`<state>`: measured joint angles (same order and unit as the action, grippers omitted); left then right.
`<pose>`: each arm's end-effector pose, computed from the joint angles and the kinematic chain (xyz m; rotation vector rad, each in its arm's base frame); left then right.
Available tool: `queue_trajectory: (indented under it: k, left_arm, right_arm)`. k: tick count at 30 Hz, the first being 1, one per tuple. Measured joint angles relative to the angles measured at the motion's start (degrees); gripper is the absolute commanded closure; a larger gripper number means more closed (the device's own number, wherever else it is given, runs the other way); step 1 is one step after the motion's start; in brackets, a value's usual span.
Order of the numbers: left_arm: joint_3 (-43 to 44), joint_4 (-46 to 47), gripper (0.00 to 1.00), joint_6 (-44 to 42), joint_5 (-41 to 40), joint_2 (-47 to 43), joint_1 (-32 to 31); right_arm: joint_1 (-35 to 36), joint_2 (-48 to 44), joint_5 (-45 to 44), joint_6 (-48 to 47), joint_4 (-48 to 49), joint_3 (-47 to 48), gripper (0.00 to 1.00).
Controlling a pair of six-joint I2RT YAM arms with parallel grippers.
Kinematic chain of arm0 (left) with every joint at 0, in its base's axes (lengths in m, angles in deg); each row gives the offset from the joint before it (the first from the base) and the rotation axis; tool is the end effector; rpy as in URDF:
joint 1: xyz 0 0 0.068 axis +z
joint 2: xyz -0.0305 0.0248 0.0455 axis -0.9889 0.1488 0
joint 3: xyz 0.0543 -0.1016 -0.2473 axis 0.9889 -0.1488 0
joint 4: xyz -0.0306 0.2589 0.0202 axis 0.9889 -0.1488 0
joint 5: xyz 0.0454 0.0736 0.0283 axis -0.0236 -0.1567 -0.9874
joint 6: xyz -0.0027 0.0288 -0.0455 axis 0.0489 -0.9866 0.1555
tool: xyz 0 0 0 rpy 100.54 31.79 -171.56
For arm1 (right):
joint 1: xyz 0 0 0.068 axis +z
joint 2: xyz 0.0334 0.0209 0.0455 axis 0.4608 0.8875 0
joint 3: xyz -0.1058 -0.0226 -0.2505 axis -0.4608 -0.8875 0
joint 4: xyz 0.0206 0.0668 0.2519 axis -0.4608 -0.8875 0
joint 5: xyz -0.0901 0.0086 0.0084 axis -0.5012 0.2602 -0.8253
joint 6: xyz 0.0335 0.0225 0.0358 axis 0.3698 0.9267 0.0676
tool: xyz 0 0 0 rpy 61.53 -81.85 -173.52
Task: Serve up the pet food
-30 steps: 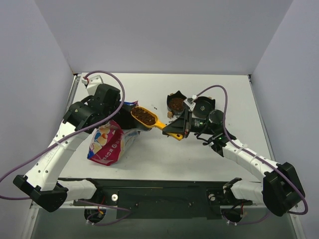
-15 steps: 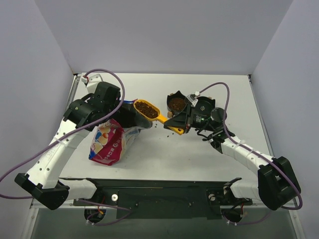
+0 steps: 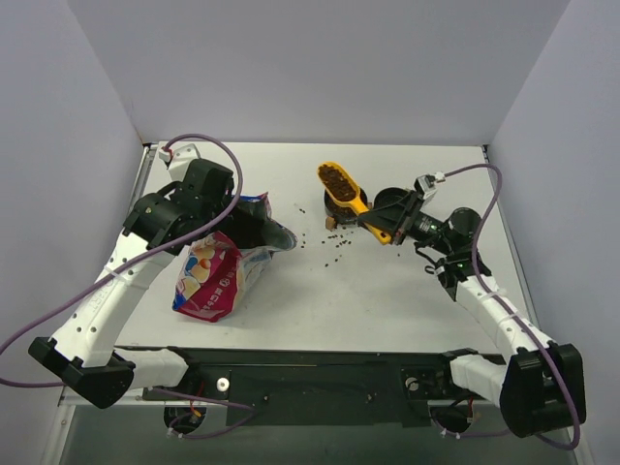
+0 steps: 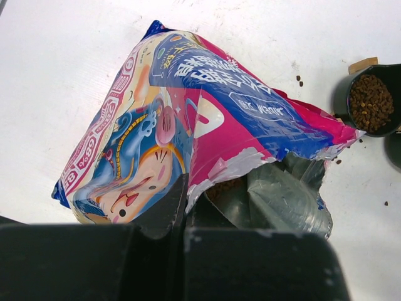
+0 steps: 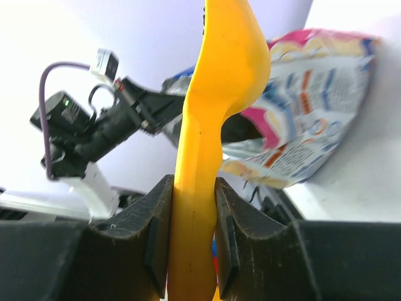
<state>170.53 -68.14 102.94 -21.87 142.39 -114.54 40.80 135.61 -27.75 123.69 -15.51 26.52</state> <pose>0.1970 -0.1053 0.4237 -0.5176 2.1966 -0.0268 0.2214 0.0828 0.3141 -0.0845 1.6772 1.9098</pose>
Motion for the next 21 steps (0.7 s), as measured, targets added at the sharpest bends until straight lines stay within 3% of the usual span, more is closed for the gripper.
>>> queue_trajectory:
  k: [12,21]
  left_arm:
    - [0.0,0.04,1.0,-0.79,1.31,0.0,0.22]
    - [-0.07,0.09,1.0,-0.94,2.23,-0.09,0.22]
  right_arm:
    - [-19.5,-5.4,-3.08,-3.39,-4.0,-12.35,1.0]
    - [-25.83,-8.61,-5.38,-9.33,-13.2,-15.82,1.0]
